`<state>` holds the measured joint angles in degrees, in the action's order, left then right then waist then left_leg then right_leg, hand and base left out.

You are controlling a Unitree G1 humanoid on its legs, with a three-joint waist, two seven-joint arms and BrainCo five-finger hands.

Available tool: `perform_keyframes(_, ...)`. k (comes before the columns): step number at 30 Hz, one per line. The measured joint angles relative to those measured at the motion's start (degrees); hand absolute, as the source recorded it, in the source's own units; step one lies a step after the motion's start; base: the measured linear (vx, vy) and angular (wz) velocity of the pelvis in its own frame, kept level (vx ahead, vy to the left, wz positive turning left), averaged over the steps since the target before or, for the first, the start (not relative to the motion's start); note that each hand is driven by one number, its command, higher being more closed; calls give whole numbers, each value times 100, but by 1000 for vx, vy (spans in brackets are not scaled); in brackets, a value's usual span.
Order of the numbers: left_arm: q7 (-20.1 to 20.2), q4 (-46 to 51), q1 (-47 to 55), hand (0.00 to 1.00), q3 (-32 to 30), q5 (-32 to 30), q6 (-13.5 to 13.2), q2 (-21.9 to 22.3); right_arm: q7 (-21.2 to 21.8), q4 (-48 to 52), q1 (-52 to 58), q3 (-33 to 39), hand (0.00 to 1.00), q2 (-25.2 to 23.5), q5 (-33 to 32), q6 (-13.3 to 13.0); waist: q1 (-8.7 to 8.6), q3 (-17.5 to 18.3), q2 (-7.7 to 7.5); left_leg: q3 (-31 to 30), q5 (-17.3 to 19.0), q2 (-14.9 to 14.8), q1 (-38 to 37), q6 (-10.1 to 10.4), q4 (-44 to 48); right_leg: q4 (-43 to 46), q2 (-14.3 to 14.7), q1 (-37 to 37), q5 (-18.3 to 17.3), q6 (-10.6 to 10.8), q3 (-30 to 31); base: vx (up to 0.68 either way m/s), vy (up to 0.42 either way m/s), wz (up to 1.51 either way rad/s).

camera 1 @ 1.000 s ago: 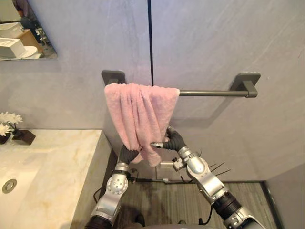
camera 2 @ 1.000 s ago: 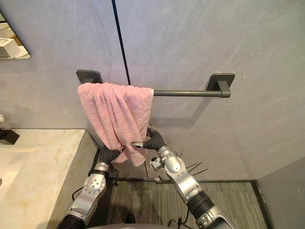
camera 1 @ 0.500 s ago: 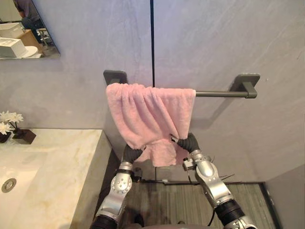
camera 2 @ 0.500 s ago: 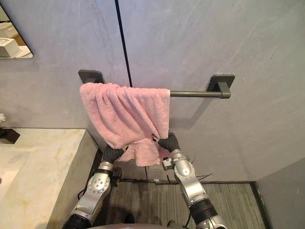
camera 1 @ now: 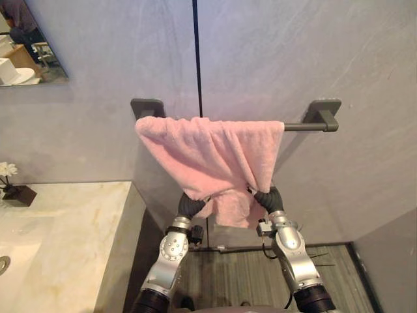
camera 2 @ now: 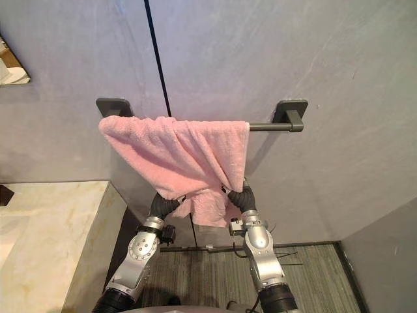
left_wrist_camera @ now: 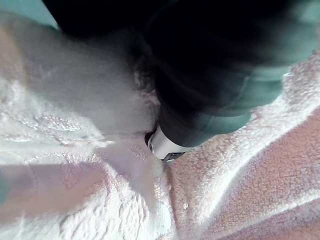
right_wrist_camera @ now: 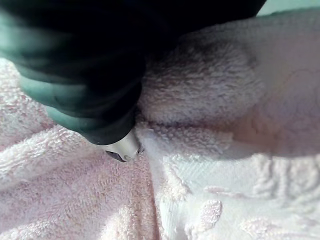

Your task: Organize washtable

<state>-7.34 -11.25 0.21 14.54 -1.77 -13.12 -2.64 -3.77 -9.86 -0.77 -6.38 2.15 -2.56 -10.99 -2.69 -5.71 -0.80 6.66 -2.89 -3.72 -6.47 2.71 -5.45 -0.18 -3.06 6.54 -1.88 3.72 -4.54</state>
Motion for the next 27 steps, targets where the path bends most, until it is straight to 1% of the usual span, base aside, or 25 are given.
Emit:
perform_keyframes(3,105,-1,-64,100,55,-5,2,0,0,1,-8,201,100,-113,-1,-3,-44,0,0,26,25,5,-6,-1,2,-4,-1,7,-4,5,34,39,-1,-4)
perform_keyframes(8,110,-6,-91,100,54,-4,4,-2,0,-18,-26,277,100,-214,-5,-18,-174,-11,23,113,47,59,-41,-7,3,-3,-3,16,-2,4,141,14,9,-8)
perform_keyframes(11,115,-6,-127,100,54,-4,4,-3,-1,-74,-83,347,100,-318,-6,-28,-208,-29,58,113,48,63,-47,-6,2,10,-6,17,-2,4,143,-19,-5,-1)
perform_keyframes(13,115,-6,-81,100,53,-3,5,-9,-1,-139,-124,347,100,-353,-7,-37,-255,-43,108,110,48,64,-49,-6,0,17,-7,17,-1,4,144,-39,-10,1)
perform_keyframes(19,115,-6,-25,100,52,-2,4,-9,-1,-354,-225,349,100,-369,-6,-149,-291,-58,251,110,48,62,-51,-5,-36,15,-6,18,0,3,150,-21,-6,0)
perform_keyframes(24,115,-60,-9,100,32,0,5,-41,0,-707,-394,391,100,-440,-5,-212,-299,-62,259,97,47,71,-46,-7,-38,-3,-10,25,0,3,137,0,0,0)
perform_keyframes(27,115,-115,-30,100,27,2,6,-40,-4,-971,-538,548,100,-616,-7,-225,-316,-63,257,72,46,78,-45,-8,-38,-15,-15,26,0,3,115,-6,-4,3)
